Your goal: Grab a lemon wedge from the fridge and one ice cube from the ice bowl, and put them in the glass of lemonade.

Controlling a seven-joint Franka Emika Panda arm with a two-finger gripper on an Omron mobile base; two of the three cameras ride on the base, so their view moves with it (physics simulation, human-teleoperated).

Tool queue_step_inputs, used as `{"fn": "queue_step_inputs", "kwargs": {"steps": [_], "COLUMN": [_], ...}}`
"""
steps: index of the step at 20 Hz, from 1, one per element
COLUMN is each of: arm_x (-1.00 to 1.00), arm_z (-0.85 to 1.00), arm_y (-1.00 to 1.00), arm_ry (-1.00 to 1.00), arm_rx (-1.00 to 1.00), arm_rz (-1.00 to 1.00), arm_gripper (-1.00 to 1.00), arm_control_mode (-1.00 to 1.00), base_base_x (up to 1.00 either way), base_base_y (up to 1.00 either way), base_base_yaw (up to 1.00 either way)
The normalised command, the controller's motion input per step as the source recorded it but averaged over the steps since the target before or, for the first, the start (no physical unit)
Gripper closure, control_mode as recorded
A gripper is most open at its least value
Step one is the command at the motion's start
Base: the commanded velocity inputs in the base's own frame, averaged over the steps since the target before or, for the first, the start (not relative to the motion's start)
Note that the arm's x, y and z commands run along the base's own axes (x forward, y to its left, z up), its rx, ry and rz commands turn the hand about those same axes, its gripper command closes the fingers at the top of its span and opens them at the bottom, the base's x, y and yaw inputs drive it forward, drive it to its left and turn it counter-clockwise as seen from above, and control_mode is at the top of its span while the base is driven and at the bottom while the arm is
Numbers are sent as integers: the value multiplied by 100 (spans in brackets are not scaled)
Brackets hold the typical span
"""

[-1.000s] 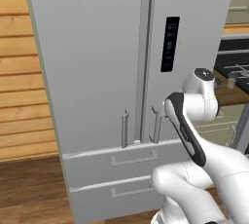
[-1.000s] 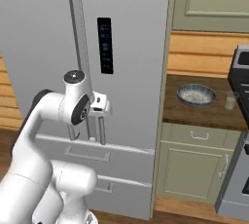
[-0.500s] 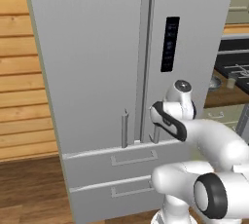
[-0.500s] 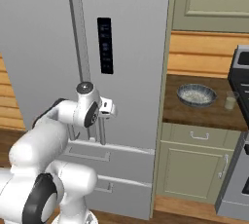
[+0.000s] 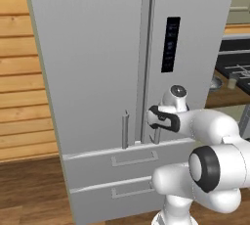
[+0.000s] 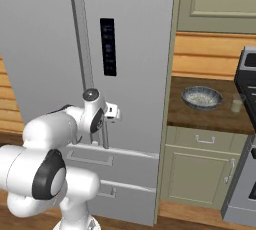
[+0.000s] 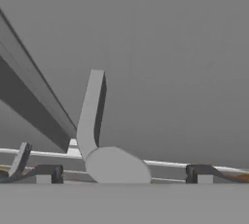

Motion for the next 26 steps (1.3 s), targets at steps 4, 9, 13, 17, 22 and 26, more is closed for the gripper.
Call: {"fn": "queue_step_inputs", "kwargs": {"steps": [4,9,13,17,22,26], "arm_x": [38,50,56,49,33,6], "arm_z": [-34,-32,-28,-10,0,0], "arm_y": [0,0,2,7,-11,-76], "arm_ry": [-1,0,0,7,22,28], "arm_rx": [0,0,0,0,0,0], "arm_rz": [0,0,0,0,-2,-20], "arm_gripper": [-100,-100,100,100,100,100], "arm_control_mode": [-100,-100,-100,-100,-100,-100], "base_base_x": [0,0,0,0,0,0], "base_base_y": [0,0,0,0,0,0], "base_base_yaw": [0,0,0,0,0,0]}}
